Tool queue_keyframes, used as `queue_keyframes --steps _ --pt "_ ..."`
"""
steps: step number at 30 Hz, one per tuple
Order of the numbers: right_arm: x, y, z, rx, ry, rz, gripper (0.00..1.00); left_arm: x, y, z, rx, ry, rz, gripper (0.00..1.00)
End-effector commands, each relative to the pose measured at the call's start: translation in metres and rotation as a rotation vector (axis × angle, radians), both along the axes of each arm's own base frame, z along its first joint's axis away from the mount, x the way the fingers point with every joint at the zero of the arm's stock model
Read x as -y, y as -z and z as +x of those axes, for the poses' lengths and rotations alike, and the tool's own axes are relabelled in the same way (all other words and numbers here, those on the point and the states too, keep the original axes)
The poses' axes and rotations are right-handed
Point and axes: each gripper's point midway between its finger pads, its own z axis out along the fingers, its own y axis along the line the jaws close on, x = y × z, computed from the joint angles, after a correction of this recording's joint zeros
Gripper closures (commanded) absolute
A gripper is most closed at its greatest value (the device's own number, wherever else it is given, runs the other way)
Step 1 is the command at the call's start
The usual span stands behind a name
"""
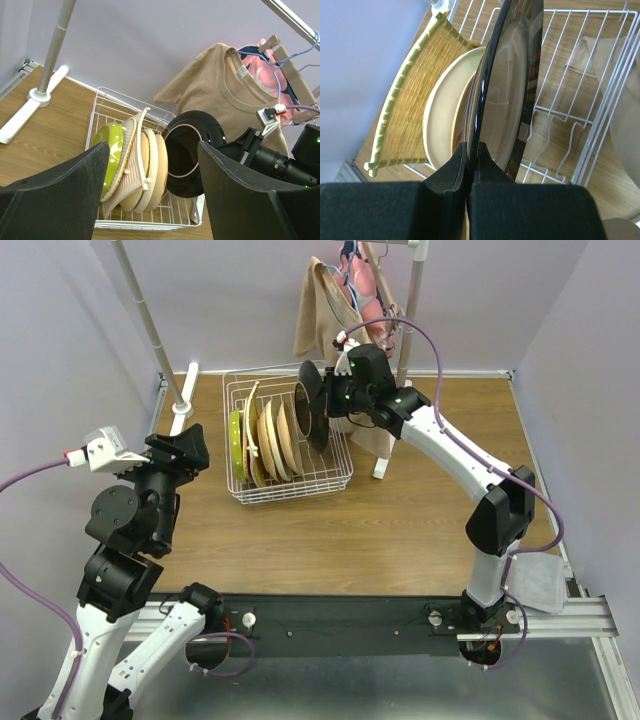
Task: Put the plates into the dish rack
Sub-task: Insert the plate into the dish rack
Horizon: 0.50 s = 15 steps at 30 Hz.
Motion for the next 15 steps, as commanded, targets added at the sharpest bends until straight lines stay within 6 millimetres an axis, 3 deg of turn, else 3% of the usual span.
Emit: queue_keyframes --steps 1,7,15 --pt "-0.015 -0.067 0.003 0.097 -0.034 0.190 0.99 -0.009 0.008 0.003 -0.029 -0.056 0.030 0.20" --pt "-0.014 -0.070 0.003 0.079 -0.037 0.212 1.00 -0.008 0.010 0.005 -0.036 -0.054 0.035 0.20" --pt "-0.006 -0.022 -0.005 -0.003 -0.022 0.144 1.00 -0.008 0.013 0.006 -0.039 -0.054 0.035 0.20"
